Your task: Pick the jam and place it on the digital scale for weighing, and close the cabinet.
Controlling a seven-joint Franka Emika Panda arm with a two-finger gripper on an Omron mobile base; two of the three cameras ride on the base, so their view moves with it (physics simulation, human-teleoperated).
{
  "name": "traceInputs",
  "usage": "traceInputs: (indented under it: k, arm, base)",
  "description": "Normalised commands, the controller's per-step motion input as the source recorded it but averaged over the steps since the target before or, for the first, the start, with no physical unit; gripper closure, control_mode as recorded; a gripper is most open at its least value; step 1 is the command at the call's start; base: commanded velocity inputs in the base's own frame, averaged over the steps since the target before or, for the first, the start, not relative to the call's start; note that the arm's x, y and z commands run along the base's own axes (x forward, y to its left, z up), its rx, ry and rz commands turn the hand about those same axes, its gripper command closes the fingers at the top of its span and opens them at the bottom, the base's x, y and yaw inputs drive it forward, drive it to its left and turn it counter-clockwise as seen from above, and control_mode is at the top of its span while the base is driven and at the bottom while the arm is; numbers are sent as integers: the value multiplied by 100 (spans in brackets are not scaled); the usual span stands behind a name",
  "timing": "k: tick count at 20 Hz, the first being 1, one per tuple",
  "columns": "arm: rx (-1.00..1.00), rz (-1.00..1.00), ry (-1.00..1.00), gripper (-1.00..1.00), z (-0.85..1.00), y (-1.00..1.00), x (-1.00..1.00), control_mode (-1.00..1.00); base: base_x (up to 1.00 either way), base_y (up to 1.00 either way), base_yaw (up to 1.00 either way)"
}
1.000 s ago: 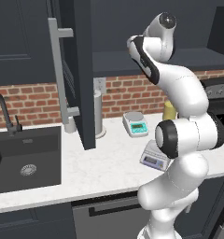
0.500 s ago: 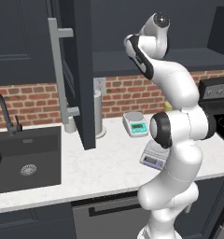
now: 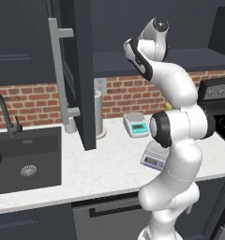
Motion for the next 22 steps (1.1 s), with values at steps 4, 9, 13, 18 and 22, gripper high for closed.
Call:
traceInputs:
  k: [4, 9, 13, 18, 22]
  arm:
    - [2, 0, -4, -100, -28, 0, 9, -100]
    - [0, 0, -3, 100, -7, 0, 26, -100]
    - [0, 0, 0, 100, -7, 0, 20, -100]
    - [1, 0, -3, 100, -10, 0, -4, -100]
    - [5, 0, -21, 100, 0, 0, -36, -100]
  base:
    - [0, 0, 0]
    - [0, 0, 0]
    - [0, 0, 0]
    - [0, 0, 0]
    - [0, 0, 0]
